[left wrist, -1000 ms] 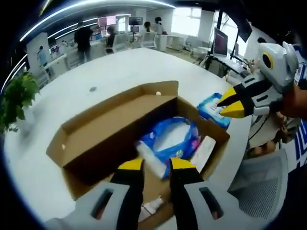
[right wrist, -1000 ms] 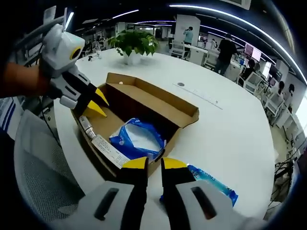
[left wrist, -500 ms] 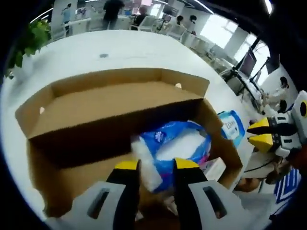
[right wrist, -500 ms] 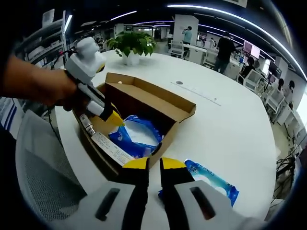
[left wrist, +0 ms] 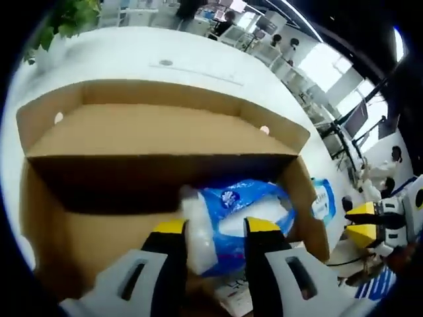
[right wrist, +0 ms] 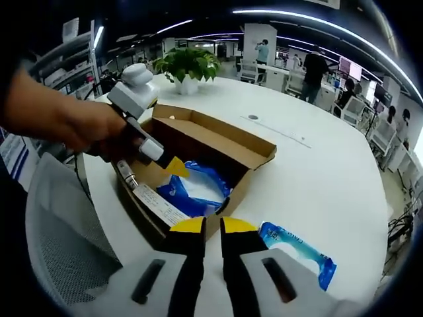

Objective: Operate the shoe box by opening the lid, removing the specified soft item, and placing it in the target area until the item is outside and the box remains undamaged.

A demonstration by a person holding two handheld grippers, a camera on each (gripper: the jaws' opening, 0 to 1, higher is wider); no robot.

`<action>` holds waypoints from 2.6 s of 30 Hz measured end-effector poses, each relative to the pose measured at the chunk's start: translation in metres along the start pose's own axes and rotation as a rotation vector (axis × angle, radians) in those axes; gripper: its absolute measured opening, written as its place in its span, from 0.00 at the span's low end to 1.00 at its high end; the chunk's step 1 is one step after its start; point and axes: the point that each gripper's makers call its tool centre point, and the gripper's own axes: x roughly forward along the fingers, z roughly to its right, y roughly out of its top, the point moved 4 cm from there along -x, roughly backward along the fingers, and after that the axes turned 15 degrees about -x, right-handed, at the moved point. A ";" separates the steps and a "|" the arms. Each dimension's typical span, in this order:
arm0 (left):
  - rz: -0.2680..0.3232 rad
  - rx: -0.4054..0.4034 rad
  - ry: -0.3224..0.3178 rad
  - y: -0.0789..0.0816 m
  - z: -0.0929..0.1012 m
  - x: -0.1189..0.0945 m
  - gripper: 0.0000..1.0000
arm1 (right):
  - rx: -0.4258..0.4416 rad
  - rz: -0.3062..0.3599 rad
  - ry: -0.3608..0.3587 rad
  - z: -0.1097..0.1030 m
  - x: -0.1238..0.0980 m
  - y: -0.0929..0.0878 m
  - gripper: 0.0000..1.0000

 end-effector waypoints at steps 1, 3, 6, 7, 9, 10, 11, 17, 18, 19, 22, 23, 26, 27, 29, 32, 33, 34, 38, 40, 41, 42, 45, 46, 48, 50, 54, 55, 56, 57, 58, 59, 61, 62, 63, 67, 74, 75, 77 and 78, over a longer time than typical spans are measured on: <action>-0.007 0.001 0.011 -0.001 -0.003 0.002 0.28 | -0.003 -0.004 0.001 0.000 0.000 0.000 0.07; -0.015 0.005 0.018 -0.002 -0.006 0.004 0.25 | -0.002 -0.001 0.002 0.000 0.000 0.000 0.07; -0.010 0.004 0.016 -0.002 -0.013 0.003 0.16 | -0.005 -0.005 0.002 0.000 0.000 0.000 0.07; -0.010 0.001 0.013 -0.001 -0.015 0.003 0.13 | -0.005 -0.006 0.003 0.000 0.000 0.000 0.07; -0.011 -0.020 0.001 -0.001 -0.018 0.002 0.12 | -0.009 -0.010 0.008 -0.002 0.002 -0.001 0.07; -0.012 -0.015 0.004 -0.001 -0.018 0.001 0.09 | -0.011 -0.010 0.009 -0.002 0.002 0.000 0.07; -0.012 -0.004 0.011 -0.001 -0.019 -0.001 0.08 | -0.012 -0.010 0.013 -0.003 0.003 0.001 0.07; -0.006 -0.019 0.026 -0.001 -0.035 -0.015 0.01 | -0.022 0.009 0.019 -0.005 0.010 0.012 0.09; 0.002 -0.030 0.028 0.000 -0.040 -0.019 0.01 | -0.026 0.009 0.024 -0.006 0.014 0.013 0.09; 0.002 -0.033 0.031 0.000 -0.043 -0.023 0.01 | -0.027 0.007 0.029 -0.007 0.016 0.014 0.09; 0.008 -0.026 0.045 0.000 -0.052 -0.032 0.01 | -0.027 0.000 0.045 -0.013 0.026 0.020 0.09; 0.007 -0.023 0.048 -0.001 -0.054 -0.033 0.00 | -0.027 0.002 0.052 -0.015 0.029 0.022 0.09; 0.009 -0.029 0.042 -0.001 -0.058 -0.035 0.00 | -0.039 -0.022 0.082 -0.023 0.042 0.025 0.10; 0.009 -0.037 0.035 -0.002 -0.058 -0.036 0.00 | -0.034 -0.063 0.095 -0.025 0.048 0.021 0.10; 0.008 -0.029 0.026 -0.002 -0.057 -0.034 0.00 | -0.021 -0.072 0.099 -0.026 0.057 0.022 0.10; 0.003 -0.011 0.021 -0.002 -0.056 -0.035 0.00 | 0.004 -0.092 0.110 -0.026 0.068 0.024 0.11; 0.002 -0.014 0.017 -0.003 -0.057 -0.035 0.00 | 0.007 -0.101 0.113 -0.026 0.073 0.024 0.11; 0.002 -0.016 0.015 -0.003 -0.057 -0.036 0.00 | 0.008 -0.106 0.115 -0.026 0.076 0.025 0.11; -0.003 0.001 0.005 -0.004 -0.058 -0.036 0.00 | 0.044 -0.149 0.125 -0.026 0.090 0.023 0.09; -0.006 0.010 0.004 -0.003 -0.058 -0.035 0.00 | 0.046 -0.155 0.117 -0.026 0.093 0.023 0.10; -0.007 0.012 0.003 -0.003 -0.058 -0.036 0.00 | 0.045 -0.159 0.115 -0.026 0.094 0.022 0.10; -0.009 0.014 0.002 -0.003 -0.058 -0.036 0.00 | 0.046 -0.165 0.115 -0.026 0.096 0.021 0.11; -0.014 0.026 0.001 -0.003 -0.059 -0.035 0.00 | 0.048 -0.172 0.119 -0.026 0.099 0.020 0.12; -0.016 0.027 0.000 -0.003 -0.058 -0.035 0.00 | 0.049 -0.179 0.120 -0.026 0.100 0.019 0.12; -0.019 0.039 0.000 -0.003 -0.058 -0.034 0.00 | 0.061 -0.183 0.119 -0.024 0.102 0.019 0.12; -0.021 0.037 -0.003 -0.003 -0.058 -0.034 0.00 | 0.070 -0.191 0.114 -0.022 0.104 0.018 0.12; -0.026 0.041 -0.008 -0.003 -0.059 -0.034 0.00 | 0.086 -0.202 0.109 -0.020 0.109 0.016 0.12; -0.026 0.041 -0.010 -0.004 -0.059 -0.034 0.00 | 0.088 -0.207 0.108 -0.020 0.111 0.015 0.12; -0.027 0.042 -0.011 -0.004 -0.059 -0.034 0.00 | 0.091 -0.215 0.106 -0.020 0.113 0.015 0.12; -0.028 0.043 -0.013 -0.004 -0.059 -0.034 0.00 | 0.088 -0.223 0.106 -0.020 0.114 0.014 0.12; -0.028 0.043 -0.014 -0.004 -0.059 -0.034 0.00 | 0.082 -0.246 0.103 -0.019 0.116 0.011 0.11; -0.029 0.045 -0.015 -0.003 -0.059 -0.033 0.00 | 0.083 -0.243 0.105 -0.019 0.116 0.012 0.10; -0.030 0.048 -0.016 -0.004 -0.059 -0.033 0.00 | 0.063 -0.254 0.091 -0.017 0.117 0.012 0.11; -0.030 0.051 -0.016 -0.004 -0.059 -0.033 0.00 | 0.055 -0.264 0.096 -0.018 0.119 0.012 0.11; -0.031 0.056 -0.015 -0.003 -0.060 -0.032 0.00 | 0.056 -0.272 0.100 -0.019 0.120 0.012 0.11; -0.032 0.079 -0.010 -0.004 -0.059 -0.032 0.00 | 0.040 -0.287 0.120 -0.022 0.124 0.014 0.08; -0.035 0.086 -0.014 -0.004 -0.060 -0.031 0.00 | 0.039 -0.329 0.131 -0.022 0.130 0.008 0.08; -0.036 0.091 -0.013 -0.004 -0.060 -0.031 0.00 | 0.030 -0.333 0.138 -0.023 0.130 0.008 0.08; -0.041 0.101 -0.014 -0.004 -0.059 -0.031 0.00 | -0.015 -0.331 0.152 -0.022 0.131 0.007 0.06; -0.045 0.109 -0.014 -0.004 -0.059 -0.031 0.00 | -0.032 -0.323 0.162 -0.024 0.130 0.007 0.05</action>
